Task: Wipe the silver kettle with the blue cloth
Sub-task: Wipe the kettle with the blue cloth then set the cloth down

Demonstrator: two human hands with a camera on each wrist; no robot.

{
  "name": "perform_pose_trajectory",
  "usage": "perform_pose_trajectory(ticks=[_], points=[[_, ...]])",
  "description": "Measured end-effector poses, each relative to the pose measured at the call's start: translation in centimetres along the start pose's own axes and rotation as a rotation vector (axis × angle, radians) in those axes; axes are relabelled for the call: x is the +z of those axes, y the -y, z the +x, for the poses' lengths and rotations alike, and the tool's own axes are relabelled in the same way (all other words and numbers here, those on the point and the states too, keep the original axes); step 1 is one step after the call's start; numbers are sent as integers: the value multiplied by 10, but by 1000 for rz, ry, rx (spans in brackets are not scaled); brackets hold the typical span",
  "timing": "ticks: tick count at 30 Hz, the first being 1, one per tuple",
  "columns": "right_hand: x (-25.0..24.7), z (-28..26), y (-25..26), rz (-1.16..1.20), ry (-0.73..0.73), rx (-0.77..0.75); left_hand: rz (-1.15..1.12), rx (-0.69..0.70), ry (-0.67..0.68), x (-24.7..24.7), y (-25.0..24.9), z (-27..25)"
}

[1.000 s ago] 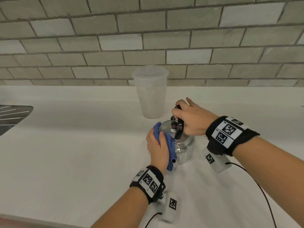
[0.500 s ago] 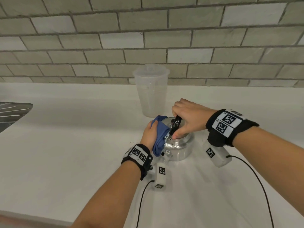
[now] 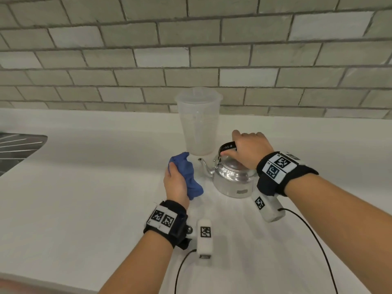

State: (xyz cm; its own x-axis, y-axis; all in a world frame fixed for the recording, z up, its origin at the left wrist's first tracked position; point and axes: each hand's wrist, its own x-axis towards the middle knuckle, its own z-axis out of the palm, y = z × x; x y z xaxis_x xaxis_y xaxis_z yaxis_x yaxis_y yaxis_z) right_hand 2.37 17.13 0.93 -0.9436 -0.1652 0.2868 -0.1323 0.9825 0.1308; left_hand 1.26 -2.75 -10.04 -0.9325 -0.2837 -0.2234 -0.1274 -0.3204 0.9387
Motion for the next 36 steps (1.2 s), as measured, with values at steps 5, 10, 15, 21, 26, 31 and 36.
perform_pose_trajectory(ticks=[5, 10, 15, 21, 26, 31, 36], points=[[0, 5, 2, 64, 68, 54, 131, 229, 167, 49, 5, -41], [-3, 11, 12, 178, 148, 98, 292, 289, 255, 88, 39, -31], [-3, 17, 17, 203, 146, 157, 300, 323, 243, 92, 48, -36], [-4, 23, 27, 246, 181, 258, 353, 116, 331, 82, 36, -57], [-10, 26, 25, 320, 249, 275, 257, -32, 368, 50, -7, -74], [-14, 21, 20, 351, 268, 253, -280, -325, 437, 15, -56, -52], [-14, 18, 19, 364, 271, 228, -178, -298, 349, -10, -68, -7]])
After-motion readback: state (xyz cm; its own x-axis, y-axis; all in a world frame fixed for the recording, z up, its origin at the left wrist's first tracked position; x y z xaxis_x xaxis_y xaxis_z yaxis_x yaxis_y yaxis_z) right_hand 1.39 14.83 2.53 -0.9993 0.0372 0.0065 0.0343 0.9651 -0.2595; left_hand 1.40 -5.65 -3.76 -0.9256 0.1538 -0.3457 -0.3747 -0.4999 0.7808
